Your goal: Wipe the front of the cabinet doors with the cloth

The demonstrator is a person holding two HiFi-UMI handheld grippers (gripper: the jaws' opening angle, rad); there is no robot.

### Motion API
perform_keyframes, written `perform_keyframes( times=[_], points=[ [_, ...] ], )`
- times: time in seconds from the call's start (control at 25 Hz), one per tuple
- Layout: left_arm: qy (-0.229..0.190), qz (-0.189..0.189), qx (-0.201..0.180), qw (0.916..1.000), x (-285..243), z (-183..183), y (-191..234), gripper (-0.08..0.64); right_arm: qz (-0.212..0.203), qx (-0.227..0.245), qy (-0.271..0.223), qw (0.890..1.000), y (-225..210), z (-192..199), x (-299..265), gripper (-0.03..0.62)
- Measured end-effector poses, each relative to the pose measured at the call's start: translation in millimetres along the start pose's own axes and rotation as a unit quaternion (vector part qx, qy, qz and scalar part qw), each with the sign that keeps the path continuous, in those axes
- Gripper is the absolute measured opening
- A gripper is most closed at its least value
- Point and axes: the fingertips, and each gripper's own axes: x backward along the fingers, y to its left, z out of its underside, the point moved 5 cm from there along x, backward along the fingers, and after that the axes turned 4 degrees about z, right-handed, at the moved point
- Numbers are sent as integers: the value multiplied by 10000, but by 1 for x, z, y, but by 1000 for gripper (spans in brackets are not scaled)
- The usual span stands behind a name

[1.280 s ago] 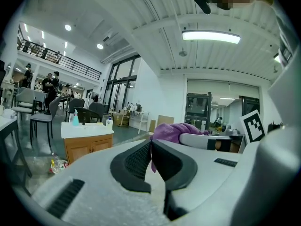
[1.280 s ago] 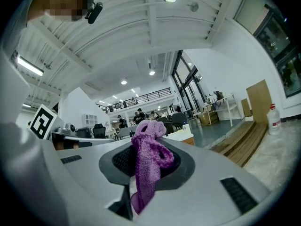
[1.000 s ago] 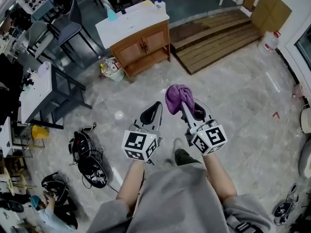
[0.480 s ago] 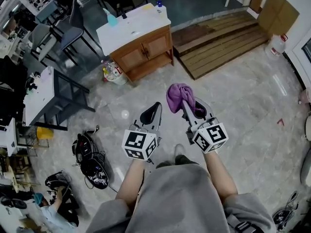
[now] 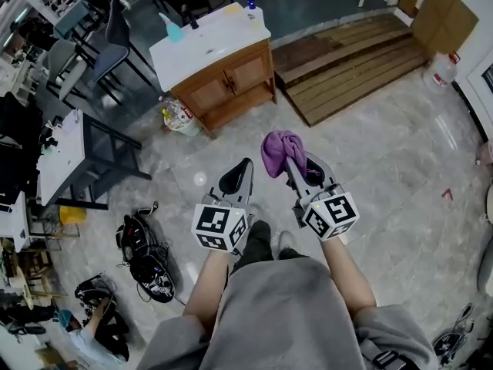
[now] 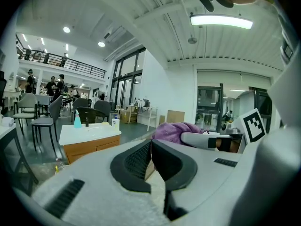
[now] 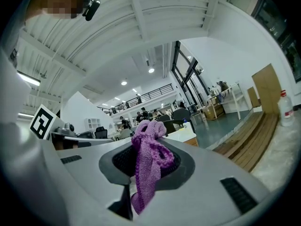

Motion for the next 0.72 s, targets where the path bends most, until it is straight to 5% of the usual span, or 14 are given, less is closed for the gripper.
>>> perform_keyframes(
  times=[0.72],
  points=[
    [191,189,113,9996,-70,-5,110,11,339,-39,149,9993,-23,11,-118,71]
  ],
)
